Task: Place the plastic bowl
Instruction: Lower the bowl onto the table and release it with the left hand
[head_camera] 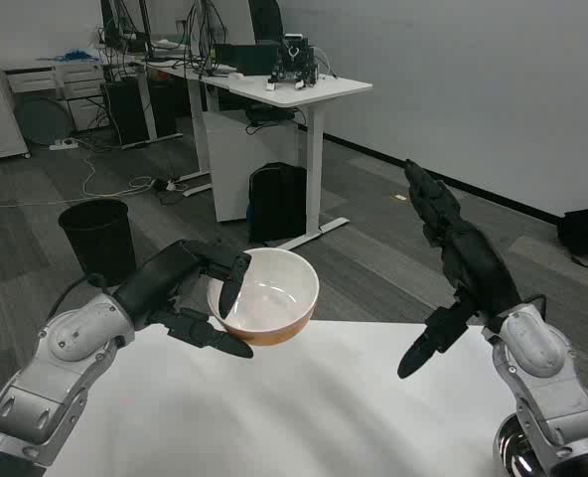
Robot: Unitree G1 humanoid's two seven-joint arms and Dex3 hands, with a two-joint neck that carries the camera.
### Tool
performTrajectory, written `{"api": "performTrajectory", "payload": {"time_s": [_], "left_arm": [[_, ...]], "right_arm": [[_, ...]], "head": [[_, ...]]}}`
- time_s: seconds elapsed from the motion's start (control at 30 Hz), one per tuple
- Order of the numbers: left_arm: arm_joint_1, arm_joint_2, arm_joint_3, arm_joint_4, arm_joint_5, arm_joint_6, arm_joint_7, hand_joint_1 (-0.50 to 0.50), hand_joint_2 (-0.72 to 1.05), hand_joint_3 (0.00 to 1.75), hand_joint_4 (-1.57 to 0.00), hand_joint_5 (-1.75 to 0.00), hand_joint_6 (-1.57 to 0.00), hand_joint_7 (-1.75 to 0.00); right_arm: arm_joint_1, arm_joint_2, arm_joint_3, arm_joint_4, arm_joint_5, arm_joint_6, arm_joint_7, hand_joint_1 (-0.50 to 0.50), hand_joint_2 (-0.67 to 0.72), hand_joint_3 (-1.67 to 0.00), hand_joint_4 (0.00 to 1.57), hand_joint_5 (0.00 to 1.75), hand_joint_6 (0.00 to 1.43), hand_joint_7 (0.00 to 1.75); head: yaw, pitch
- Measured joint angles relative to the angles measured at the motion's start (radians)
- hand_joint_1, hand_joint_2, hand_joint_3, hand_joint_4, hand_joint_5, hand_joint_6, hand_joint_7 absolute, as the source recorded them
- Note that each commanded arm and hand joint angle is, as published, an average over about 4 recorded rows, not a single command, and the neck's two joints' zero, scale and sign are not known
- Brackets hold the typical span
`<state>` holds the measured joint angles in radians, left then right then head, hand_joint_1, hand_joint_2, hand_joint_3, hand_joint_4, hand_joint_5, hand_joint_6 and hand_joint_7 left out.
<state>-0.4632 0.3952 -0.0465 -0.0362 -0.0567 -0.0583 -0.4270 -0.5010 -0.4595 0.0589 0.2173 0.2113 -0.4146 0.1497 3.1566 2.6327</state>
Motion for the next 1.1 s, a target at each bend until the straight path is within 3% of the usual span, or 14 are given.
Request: {"api": "performTrajectory", "payload": {"time_s": [0.93,1.1], "left_arm": [[0.002,0.003,-0.008,0.000,-0.003,-0.001,0.000,-0.48,0.78,0.09,-1.38,-1.75,-1.35,-1.68],[0.043,0.007,-0.027,0.001,0.002,-0.015,0.000,-0.48,0.78,0.09,-1.38,-1.75,-1.34,-1.69]], "right_arm": [[-0.005,0.000,0.004,0.000,0.011,0.000,-0.008,-0.46,0.15,0.00,0.00,0.00,0.00,0.00],[-0.005,0.000,0.005,0.000,0.011,0.000,-0.008,-0.46,0.15,0.00,0.00,0.00,0.00,0.00]], "head": [[-0.007,-0.015],[-0.003,-0.027]]}}
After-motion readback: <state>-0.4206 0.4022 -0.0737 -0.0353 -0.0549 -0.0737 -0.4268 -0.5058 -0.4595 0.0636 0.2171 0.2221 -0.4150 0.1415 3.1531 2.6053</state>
